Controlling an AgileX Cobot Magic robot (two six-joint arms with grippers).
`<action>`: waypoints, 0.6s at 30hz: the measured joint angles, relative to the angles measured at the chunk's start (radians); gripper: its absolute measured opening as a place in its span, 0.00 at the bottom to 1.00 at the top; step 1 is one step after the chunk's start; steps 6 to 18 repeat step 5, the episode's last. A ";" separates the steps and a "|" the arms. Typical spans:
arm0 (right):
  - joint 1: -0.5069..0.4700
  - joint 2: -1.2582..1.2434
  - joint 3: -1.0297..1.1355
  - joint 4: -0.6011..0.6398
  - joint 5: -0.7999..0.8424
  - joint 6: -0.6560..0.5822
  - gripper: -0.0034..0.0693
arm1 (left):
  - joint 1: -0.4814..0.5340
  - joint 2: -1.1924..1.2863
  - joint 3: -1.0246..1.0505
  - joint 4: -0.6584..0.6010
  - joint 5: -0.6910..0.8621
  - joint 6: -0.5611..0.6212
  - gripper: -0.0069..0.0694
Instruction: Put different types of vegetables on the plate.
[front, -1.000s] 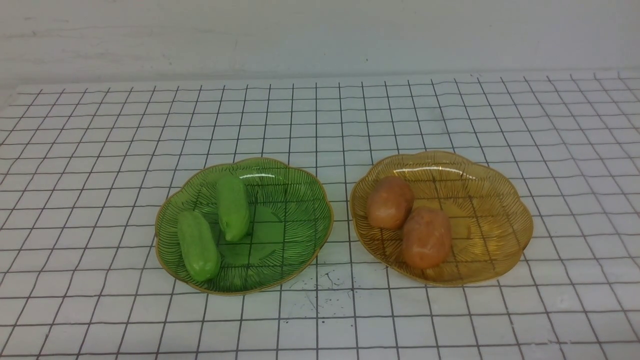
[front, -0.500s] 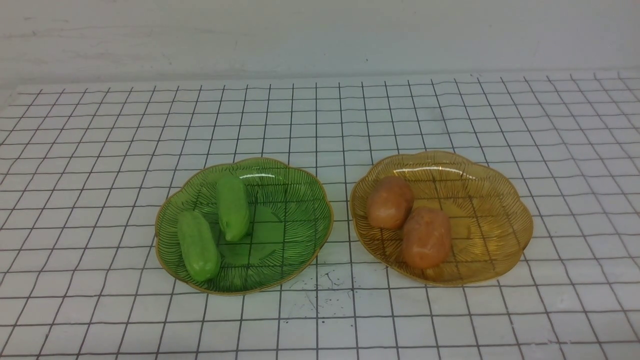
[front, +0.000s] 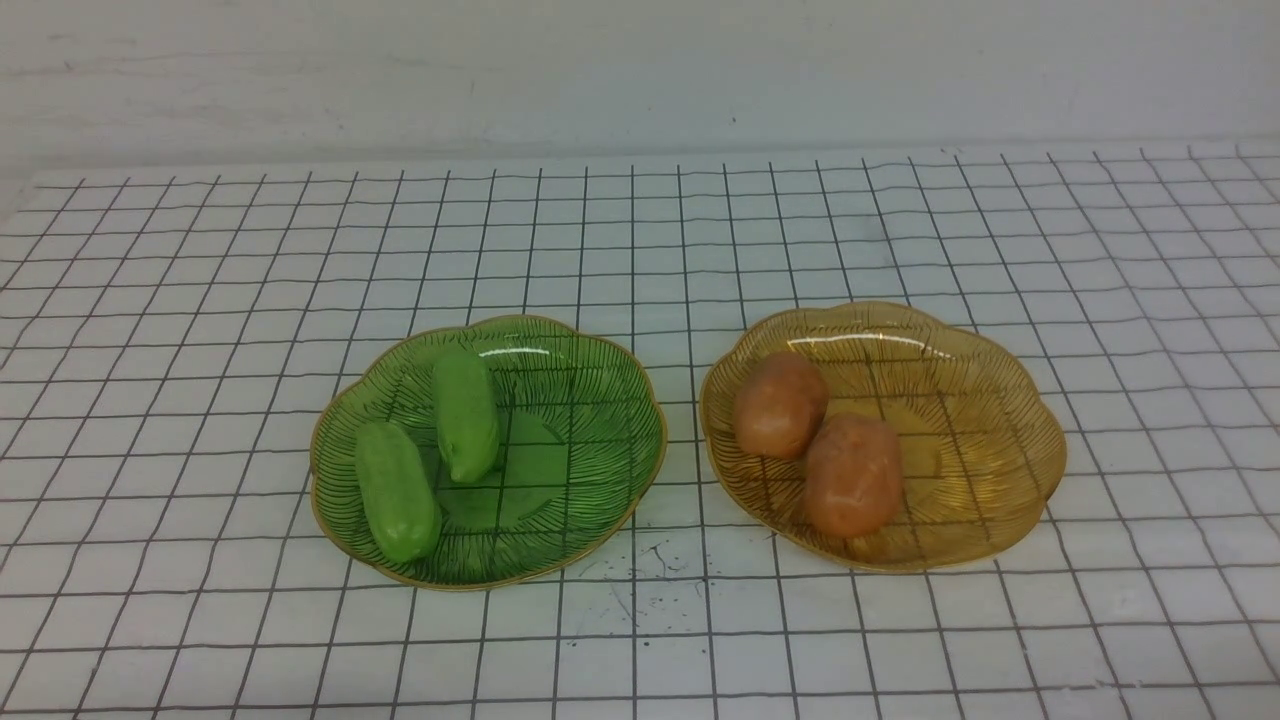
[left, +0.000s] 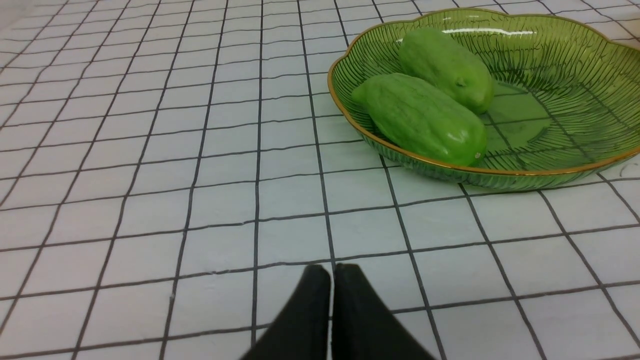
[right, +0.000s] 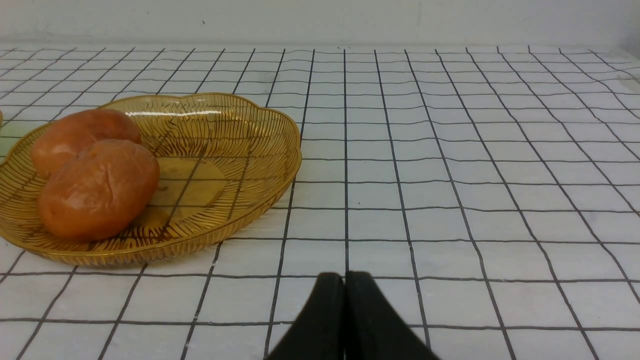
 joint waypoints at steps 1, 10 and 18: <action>0.000 0.000 0.000 0.000 0.000 0.000 0.03 | 0.000 0.000 0.000 0.000 0.000 0.000 0.08; 0.000 0.000 0.000 0.001 0.000 0.000 0.03 | 0.000 0.000 0.000 0.000 0.000 0.000 0.08; 0.000 0.000 0.000 0.001 0.000 0.000 0.03 | 0.000 0.000 0.000 0.000 0.000 0.000 0.08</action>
